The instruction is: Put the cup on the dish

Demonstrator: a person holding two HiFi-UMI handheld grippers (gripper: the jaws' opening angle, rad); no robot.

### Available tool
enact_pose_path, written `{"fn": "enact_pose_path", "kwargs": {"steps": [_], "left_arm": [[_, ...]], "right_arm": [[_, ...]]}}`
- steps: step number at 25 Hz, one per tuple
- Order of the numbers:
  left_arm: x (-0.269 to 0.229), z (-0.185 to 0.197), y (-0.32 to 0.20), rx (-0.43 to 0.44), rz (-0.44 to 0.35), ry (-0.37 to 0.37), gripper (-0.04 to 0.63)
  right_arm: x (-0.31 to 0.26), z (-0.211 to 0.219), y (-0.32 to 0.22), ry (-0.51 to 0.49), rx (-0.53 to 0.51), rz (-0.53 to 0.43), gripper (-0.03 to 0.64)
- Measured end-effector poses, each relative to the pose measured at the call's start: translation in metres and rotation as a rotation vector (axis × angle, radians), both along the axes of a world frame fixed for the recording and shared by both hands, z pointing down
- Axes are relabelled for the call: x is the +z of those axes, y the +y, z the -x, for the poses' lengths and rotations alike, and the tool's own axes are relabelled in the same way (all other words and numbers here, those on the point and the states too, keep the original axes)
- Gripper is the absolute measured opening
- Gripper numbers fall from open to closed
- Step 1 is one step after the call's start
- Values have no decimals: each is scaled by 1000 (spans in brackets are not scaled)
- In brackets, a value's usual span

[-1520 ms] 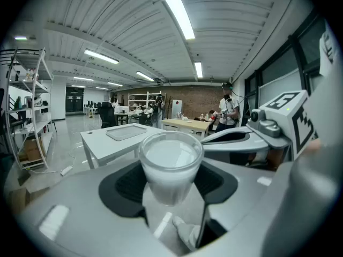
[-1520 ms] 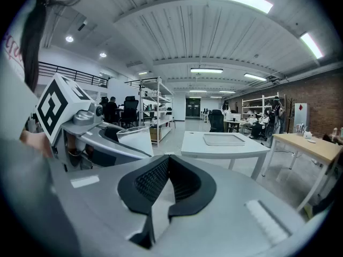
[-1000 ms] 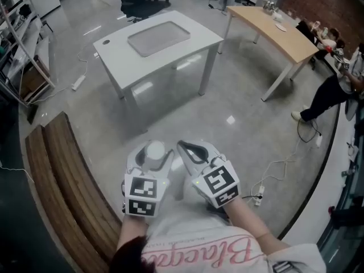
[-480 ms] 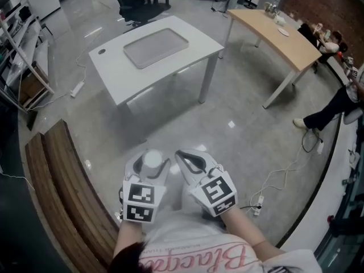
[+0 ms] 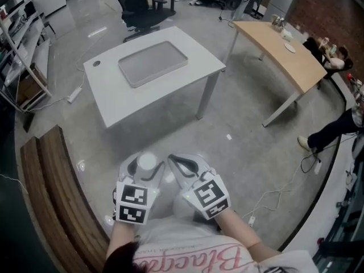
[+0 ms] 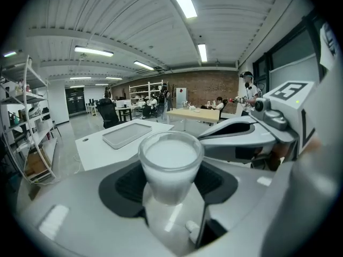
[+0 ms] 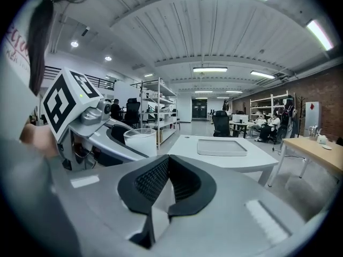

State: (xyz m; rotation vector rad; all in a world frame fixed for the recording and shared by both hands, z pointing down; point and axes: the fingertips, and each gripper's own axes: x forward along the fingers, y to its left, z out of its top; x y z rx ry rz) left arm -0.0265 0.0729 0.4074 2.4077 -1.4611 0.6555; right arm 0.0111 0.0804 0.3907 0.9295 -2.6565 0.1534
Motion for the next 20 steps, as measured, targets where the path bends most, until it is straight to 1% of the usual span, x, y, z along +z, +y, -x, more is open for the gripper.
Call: {"fn": "enact_pose_path", "kwargs": {"steps": [5,10,16,20], "left_arm": [[-6,-18,-34,-25,-9,3,256],[-10,-26,-57,-68,-20,11,256],[-6,-32,-79,-118,-33,32,256],[-7,-36,-85,-127,-22,31,256]], "right_arm": [[-5,-14,-36,6,-45,-2,2],[-12,-18,-60,18,-101,-26,2],[-7,-25,-81,40,-138,-35,2],[-8,-29,-90,23,-139,-23,2]]}}
